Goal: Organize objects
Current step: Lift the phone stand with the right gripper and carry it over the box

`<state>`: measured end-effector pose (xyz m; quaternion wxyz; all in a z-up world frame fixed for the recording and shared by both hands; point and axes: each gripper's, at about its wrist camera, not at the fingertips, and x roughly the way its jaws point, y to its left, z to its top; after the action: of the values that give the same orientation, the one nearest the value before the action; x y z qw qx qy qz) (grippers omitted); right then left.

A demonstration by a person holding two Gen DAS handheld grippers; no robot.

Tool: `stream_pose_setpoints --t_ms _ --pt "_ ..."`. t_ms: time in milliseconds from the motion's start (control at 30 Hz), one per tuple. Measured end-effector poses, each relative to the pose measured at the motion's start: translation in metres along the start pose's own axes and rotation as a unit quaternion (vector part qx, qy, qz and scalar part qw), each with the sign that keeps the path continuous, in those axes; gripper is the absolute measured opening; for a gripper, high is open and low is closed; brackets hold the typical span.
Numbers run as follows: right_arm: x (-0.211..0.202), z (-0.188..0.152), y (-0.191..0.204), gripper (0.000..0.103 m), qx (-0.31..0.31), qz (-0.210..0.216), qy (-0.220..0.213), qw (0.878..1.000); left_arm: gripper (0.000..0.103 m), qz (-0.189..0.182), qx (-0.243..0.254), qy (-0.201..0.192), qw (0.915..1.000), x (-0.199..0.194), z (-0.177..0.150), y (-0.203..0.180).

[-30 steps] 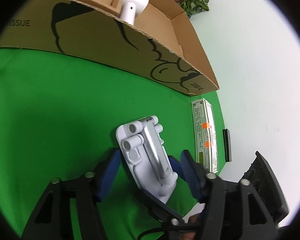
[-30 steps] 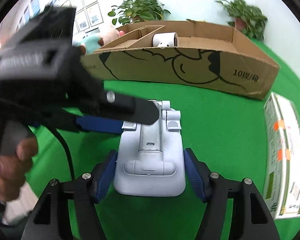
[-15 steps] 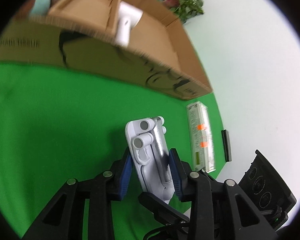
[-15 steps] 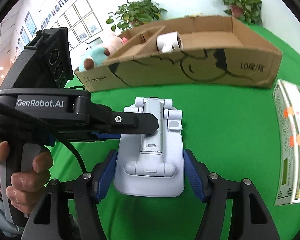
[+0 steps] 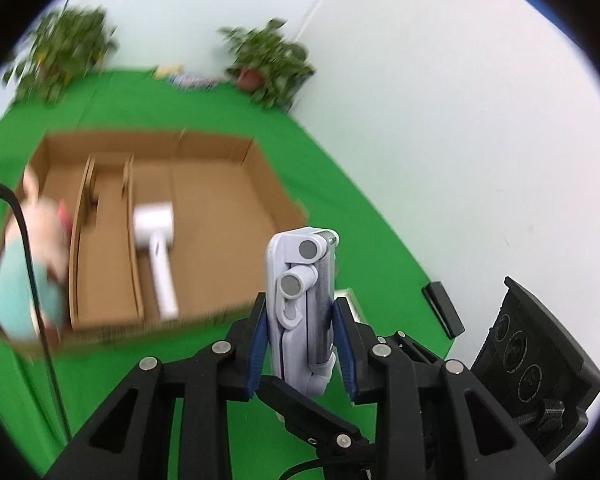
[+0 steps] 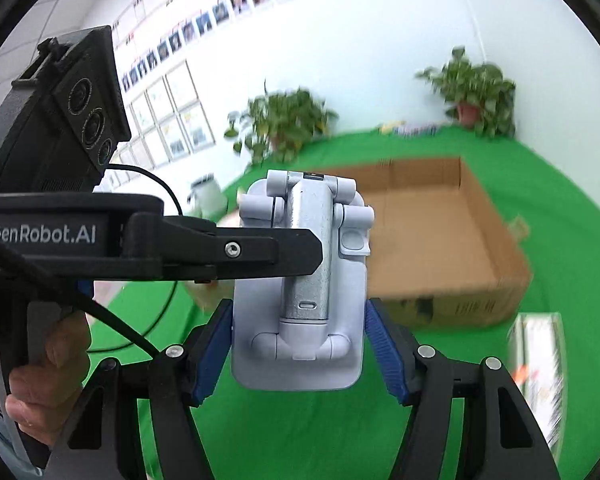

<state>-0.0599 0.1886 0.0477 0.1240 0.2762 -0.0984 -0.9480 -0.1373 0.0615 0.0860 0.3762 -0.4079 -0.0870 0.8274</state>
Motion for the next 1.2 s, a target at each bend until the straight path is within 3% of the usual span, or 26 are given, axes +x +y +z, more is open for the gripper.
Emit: stream_pose_setpoints --t_ms 233,567,833,1200 --pt "-0.010 0.053 -0.012 0.062 0.001 -0.009 -0.025 1.000 0.029 -0.003 0.030 -0.004 0.9995 0.007 0.054 -0.015" --pt "0.036 0.110 -0.045 0.062 0.040 0.026 0.032 0.998 0.027 0.000 0.005 0.026 0.9997 0.043 0.099 0.014" --pt "0.092 0.094 -0.064 0.062 0.063 0.019 0.088 0.994 0.027 -0.009 -0.040 0.067 0.9969 0.090 0.094 0.054" --pt "0.180 0.042 -0.109 0.062 0.124 0.037 0.185 0.974 0.027 0.007 -0.114 0.144 0.9830 0.161 0.056 0.110"
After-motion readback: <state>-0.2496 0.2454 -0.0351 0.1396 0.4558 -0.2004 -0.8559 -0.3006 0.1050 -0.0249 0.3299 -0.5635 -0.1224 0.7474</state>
